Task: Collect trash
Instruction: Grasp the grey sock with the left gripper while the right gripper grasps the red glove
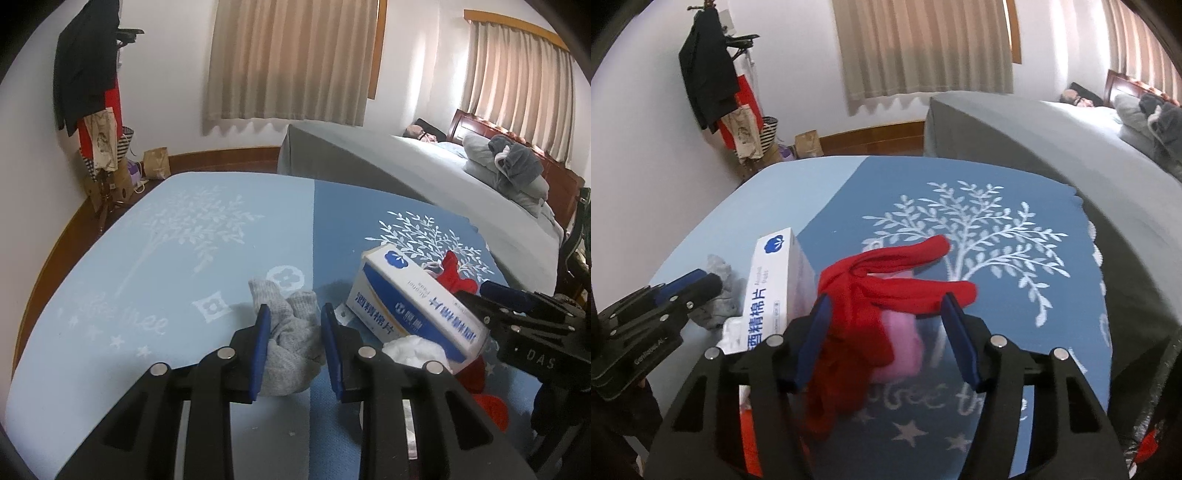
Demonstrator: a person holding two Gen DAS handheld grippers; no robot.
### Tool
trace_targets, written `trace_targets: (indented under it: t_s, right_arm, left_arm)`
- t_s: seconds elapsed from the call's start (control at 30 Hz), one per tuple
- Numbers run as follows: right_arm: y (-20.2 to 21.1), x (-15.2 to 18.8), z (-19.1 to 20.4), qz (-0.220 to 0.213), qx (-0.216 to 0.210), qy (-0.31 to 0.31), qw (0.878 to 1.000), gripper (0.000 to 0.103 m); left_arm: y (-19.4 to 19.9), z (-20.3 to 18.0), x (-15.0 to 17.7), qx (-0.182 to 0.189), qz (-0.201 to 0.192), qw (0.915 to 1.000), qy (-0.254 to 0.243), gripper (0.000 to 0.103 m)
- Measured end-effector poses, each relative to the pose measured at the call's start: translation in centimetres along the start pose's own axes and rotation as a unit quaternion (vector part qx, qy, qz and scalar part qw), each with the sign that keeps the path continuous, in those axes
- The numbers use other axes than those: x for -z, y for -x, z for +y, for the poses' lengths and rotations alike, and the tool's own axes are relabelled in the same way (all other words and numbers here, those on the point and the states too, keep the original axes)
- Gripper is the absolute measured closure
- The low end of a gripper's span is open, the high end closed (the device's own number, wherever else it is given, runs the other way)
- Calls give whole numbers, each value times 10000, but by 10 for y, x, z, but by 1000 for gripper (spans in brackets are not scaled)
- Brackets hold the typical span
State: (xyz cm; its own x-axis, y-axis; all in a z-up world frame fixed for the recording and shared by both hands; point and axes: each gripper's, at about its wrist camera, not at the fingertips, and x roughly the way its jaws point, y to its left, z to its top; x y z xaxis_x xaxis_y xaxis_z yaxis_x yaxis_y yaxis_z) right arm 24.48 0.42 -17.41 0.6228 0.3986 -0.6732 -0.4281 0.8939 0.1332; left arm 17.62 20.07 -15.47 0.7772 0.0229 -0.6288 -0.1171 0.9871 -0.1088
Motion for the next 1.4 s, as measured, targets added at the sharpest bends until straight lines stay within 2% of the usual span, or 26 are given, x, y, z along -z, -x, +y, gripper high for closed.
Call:
trace_targets:
  t_s: [0.1, 0.23, 0.37, 0.47, 0.53, 0.6, 1.1, 1.2, 1.4]
  right_arm:
    - [1, 0, 2, 18, -56, 14, 10000, 45]
    - [-5, 0, 5, 115, -171, 3, 9998, 53]
    - [-10, 1, 14, 158, -214, 115, 9996, 54]
    - [-15, 1, 18, 284, -255, 201, 9991, 68]
    - [-17, 1, 18, 354, -337, 190, 9986, 85]
    - [-13, 1, 19, 334, -389, 230, 9984, 94]
    - [59, -7, 1, -345, -512, -41, 9981, 96]
    - [67, 1, -4, -303, -385, -49, 9988, 96]
    - [57, 23, -14, 0, -213, -154, 9997, 96]
  left_arm:
    - [3, 0, -2, -21, -40, 10000, -25, 75]
    - [5, 0, -2, -56, -73, 10000, -35, 75]
    - [2, 0, -1, -61, -39, 10000, 2, 75]
    - [0, 0, 3, -62, 10, 10000, 23, 75]
    - [1, -1, 3, -59, 10, 10000, 18, 75]
    - [2, 0, 4, -44, -6, 10000, 12, 75]
    - [38, -24, -6, 277, -350, 9989, -150, 78]
    - [37, -27, -2, 298, -292, 9990, -168, 78]
    - [31, -13, 19, 97, 13, 9998, -144, 78]
